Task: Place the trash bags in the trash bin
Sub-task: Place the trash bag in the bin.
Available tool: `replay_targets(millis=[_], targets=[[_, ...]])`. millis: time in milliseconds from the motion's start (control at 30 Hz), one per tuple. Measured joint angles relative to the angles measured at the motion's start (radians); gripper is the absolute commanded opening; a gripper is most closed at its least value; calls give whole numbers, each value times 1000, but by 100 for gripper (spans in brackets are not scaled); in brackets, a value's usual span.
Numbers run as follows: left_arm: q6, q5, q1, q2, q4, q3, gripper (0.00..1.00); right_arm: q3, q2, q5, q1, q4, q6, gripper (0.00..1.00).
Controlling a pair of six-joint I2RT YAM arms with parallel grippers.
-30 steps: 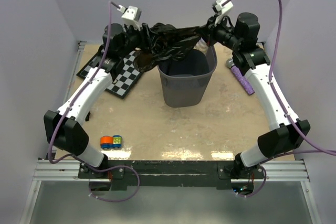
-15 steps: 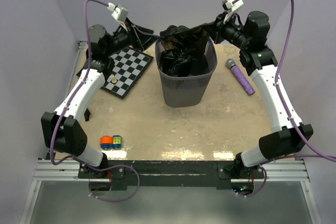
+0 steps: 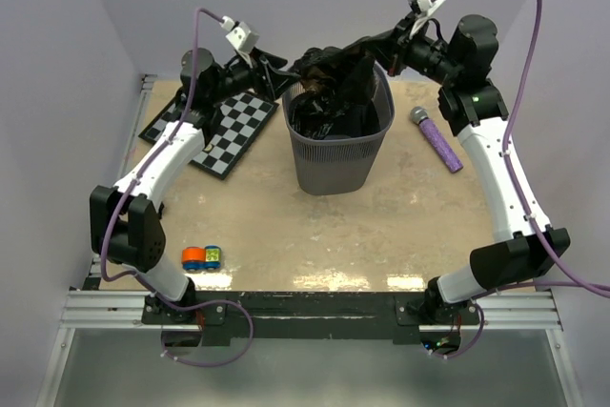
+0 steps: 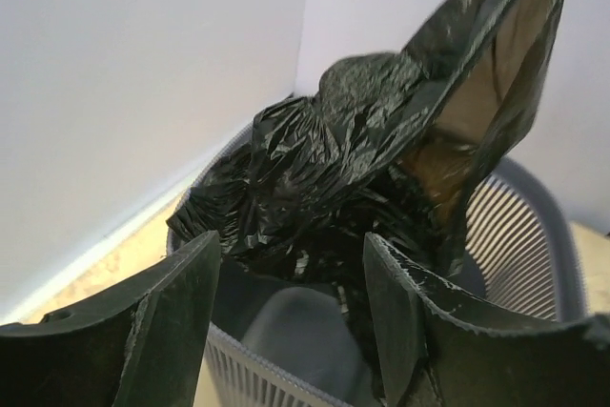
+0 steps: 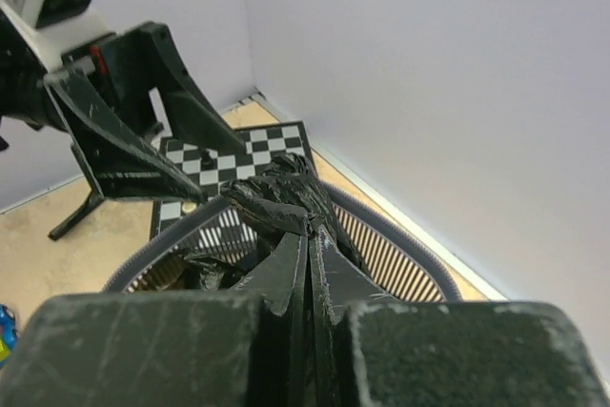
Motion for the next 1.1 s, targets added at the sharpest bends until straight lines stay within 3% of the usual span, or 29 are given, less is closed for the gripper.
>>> replay_targets(millis=[200,467,667,933,1100], targets=[[227,-8,-29,0,44,-30,68,35,0,-29,-11,19,26,0],[455,-129,-62,38,150,-46,66,51,0,-61,-16,23,35,0],[533,-141,-84,139,197,16,54,51,0,-72,-19,21,36,0],[726,-101,-157,149,209,17,37,39,-16,-83,-60,22,51,0],[777,-139,-174,150,213,22,9,4,-46,-88,-77,25,63,0]])
